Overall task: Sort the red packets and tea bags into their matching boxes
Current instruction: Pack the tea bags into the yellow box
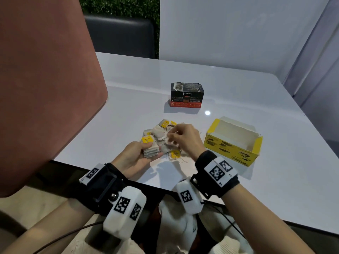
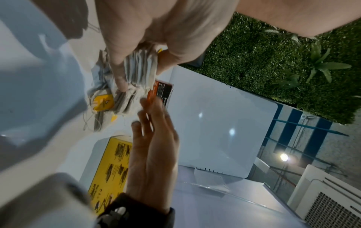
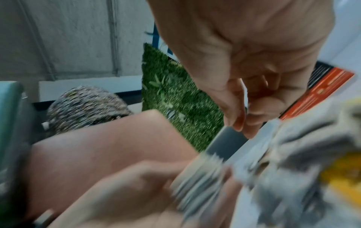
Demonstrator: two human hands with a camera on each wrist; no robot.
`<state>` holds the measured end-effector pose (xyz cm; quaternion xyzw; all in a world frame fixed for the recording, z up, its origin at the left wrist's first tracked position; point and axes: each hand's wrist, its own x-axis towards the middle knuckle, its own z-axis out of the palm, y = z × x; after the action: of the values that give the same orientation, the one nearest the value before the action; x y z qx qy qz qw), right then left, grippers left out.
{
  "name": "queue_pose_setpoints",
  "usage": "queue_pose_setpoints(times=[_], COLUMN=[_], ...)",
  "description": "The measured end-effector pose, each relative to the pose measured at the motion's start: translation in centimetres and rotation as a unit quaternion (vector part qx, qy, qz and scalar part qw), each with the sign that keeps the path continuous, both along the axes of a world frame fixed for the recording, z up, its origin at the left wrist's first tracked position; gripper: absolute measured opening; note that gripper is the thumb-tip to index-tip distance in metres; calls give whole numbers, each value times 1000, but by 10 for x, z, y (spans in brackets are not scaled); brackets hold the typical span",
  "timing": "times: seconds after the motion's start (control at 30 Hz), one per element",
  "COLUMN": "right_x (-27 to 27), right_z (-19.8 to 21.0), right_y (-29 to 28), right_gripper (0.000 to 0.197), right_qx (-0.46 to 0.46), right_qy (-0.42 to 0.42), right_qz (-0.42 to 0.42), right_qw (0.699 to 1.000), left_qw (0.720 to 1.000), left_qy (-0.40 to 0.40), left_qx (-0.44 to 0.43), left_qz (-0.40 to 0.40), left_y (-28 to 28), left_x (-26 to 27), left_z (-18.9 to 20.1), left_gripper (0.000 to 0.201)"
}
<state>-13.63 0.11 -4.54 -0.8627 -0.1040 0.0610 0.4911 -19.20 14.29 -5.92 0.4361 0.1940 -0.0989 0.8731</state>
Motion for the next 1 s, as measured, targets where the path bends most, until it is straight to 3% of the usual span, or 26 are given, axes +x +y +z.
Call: queue_pose_setpoints(times=[0.07, 0.17, 0.3, 0.43, 0.53, 0.7, 0.83, 0.93, 1.0], right_x=[17, 40, 44, 34, 28, 23, 26, 34, 38], right_z=[2, 0, -5, -13, -16, -15, -9, -2, 4], right_y=[-15, -24, -13, -5, -4, -5, -13, -26, -37], right_gripper=[10, 17, 49, 74, 74, 32, 25, 16, 16], right_qx=[-10, -116, -312, -385, -377, -363, -323, -193, -25], right_qy=[4, 4, -22, -63, -87, -159, -165, -118, -17], right_qz=[-28, -26, 73, 111, 111, 105, 53, -4, -31], right_qw=[1000, 993, 947, 914, 915, 912, 930, 974, 999], left_qw=[1000, 999, 999, 999, 999, 999, 999, 1000, 1000], left_qy=[20, 28, 26, 29, 28, 33, 27, 18, 11], left_qx=[9, 17, 29, 25, 23, 11, 18, 19, 11], left_qz=[18, 36, 38, 30, 28, 24, 5, -12, -21], left_y=[7, 15, 19, 20, 19, 15, 10, 8, 7], left_x=[-3, -5, -4, -4, -4, -4, -5, -5, -5], left_z=[-1, -3, -4, -4, -4, -4, 1, 5, 7], left_gripper=[20, 18, 18, 15, 18, 16, 17, 17, 23])
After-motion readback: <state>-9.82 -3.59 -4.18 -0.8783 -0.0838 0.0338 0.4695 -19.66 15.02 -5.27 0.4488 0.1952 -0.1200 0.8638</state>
